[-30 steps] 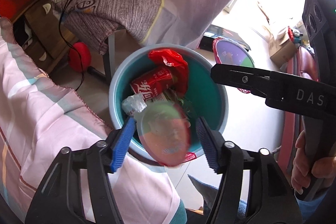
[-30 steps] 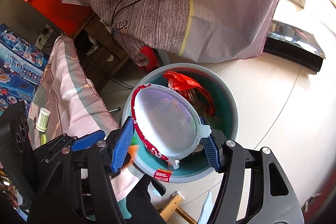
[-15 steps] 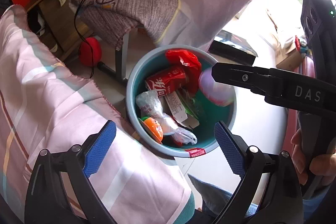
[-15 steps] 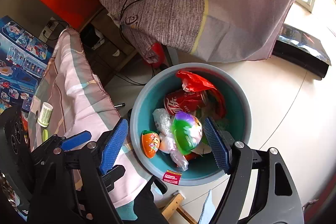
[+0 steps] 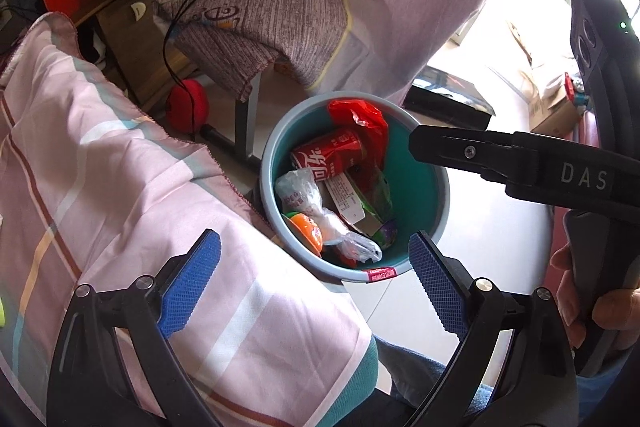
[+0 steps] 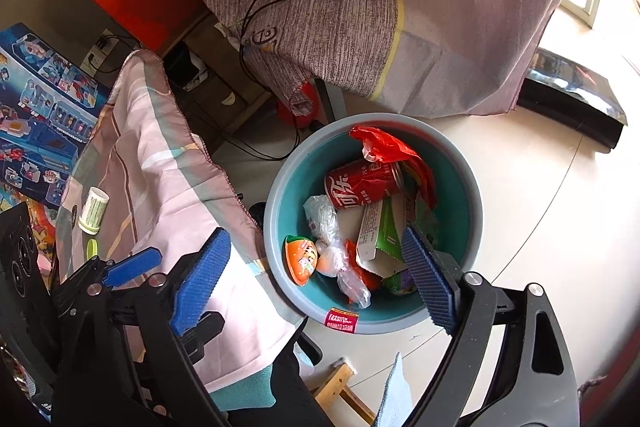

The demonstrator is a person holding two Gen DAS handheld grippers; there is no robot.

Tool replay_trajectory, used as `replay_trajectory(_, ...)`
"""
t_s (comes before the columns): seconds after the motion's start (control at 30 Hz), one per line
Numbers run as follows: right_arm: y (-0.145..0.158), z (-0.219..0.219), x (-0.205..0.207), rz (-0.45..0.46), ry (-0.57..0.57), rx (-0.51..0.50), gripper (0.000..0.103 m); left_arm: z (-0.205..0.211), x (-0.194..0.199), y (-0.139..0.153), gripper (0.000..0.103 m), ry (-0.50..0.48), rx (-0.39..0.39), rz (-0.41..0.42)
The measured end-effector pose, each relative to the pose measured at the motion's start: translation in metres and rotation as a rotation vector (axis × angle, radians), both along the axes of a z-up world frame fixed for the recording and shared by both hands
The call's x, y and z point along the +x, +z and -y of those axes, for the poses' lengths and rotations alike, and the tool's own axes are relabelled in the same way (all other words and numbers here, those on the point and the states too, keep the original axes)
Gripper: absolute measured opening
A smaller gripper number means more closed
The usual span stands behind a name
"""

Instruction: Collect trash

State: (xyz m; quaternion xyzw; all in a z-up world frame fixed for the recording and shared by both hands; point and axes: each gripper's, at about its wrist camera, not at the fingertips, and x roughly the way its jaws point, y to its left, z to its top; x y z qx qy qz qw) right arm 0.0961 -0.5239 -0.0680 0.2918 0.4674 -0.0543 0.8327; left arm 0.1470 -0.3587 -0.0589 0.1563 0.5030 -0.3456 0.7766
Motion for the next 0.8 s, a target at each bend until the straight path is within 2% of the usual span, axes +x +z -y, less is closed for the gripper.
replay_trajectory(0.2, 0.019, -0.017, -0.017, 0.051, 0.019, -0.036, 0.096, -0.025, -0.012, 0.015, 0.099, 0.059, -0.008, 0.058)
replay_trajectory(0.5, 0.04, -0.055, -0.05, 0.057, 0.062, -0.174, 0.096, -0.076, -0.033, 0.041, 0.099, 0.177, -0.042, 0.127)
replay_trajectory(0.7, 0.067, -0.088, -0.081, 0.134, 0.083, -0.322, 0.096, -0.103, -0.05, 0.049, 0.099, 0.234, -0.061, 0.153)
replay_trajectory(0.8, 0.069, -0.1, -0.087, 0.126, 0.109, -0.355, 0.096, -0.113, -0.06, 0.051, 0.099, 0.259, -0.065, 0.166)
